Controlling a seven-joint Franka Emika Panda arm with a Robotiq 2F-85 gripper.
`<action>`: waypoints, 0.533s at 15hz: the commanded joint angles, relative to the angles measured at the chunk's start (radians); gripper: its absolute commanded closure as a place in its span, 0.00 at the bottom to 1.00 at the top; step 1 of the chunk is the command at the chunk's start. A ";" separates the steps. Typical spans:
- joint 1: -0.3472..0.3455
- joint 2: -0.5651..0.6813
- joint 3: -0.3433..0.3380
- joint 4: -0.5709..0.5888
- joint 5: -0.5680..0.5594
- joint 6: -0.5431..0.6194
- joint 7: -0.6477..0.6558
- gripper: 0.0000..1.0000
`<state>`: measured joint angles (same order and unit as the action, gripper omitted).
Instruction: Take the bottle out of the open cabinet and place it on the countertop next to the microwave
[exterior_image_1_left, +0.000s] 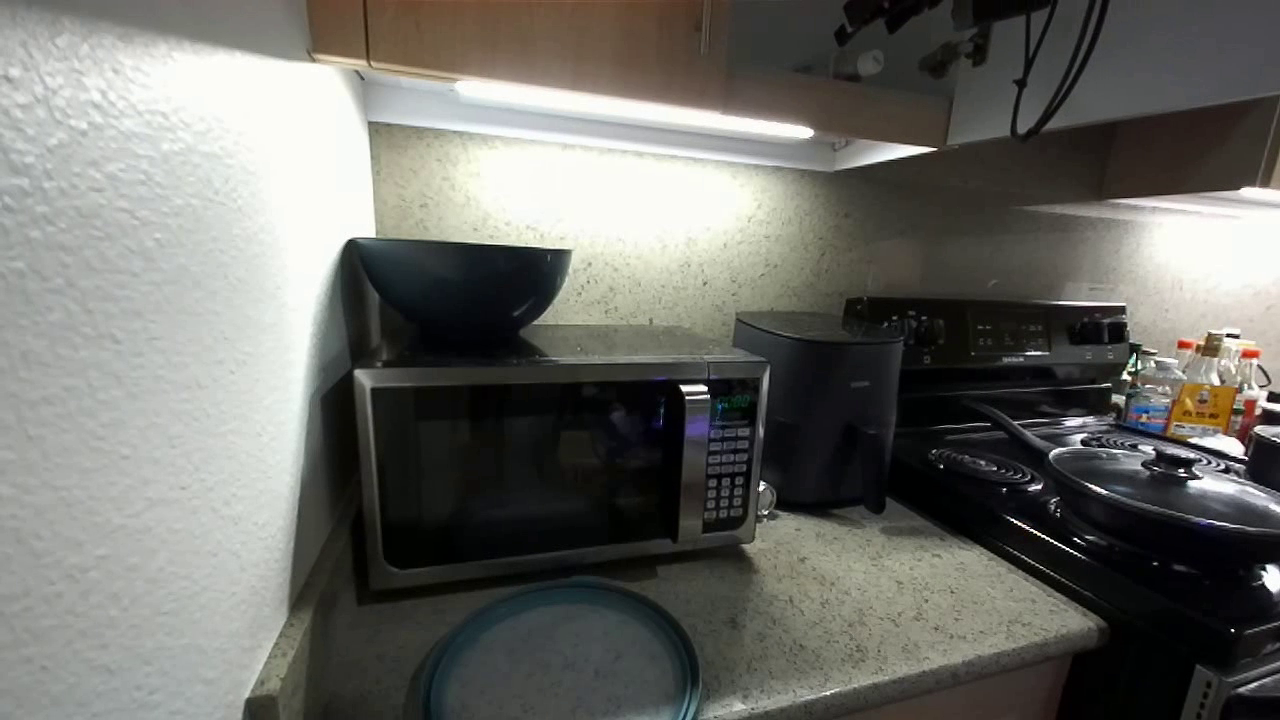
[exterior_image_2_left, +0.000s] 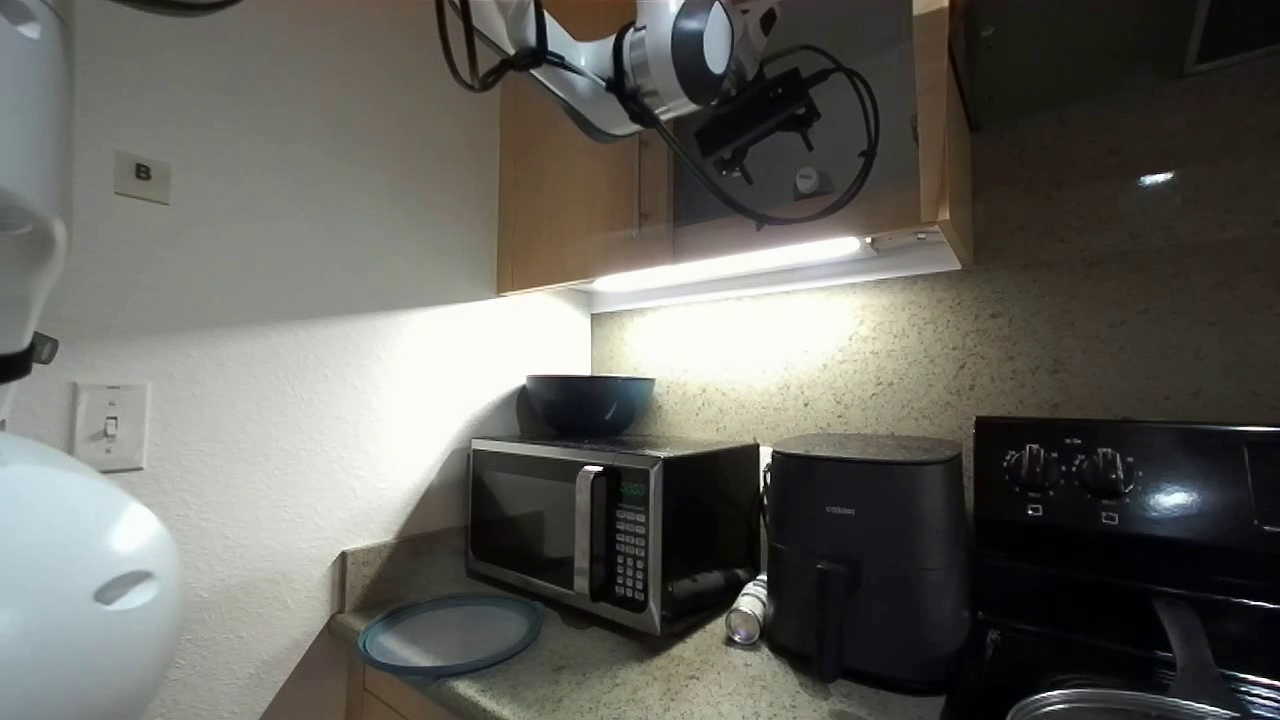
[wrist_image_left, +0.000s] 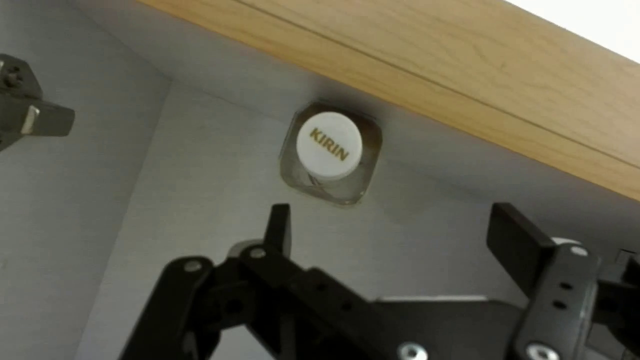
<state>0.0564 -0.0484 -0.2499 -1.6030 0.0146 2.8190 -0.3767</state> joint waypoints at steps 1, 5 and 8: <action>0.021 0.033 -0.002 0.016 0.125 0.037 -0.092 0.00; 0.032 0.070 0.001 0.039 0.253 0.032 -0.168 0.00; 0.025 0.099 0.002 0.066 0.272 0.044 -0.189 0.00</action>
<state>0.0853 0.0144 -0.2474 -1.5758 0.2400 2.8365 -0.5032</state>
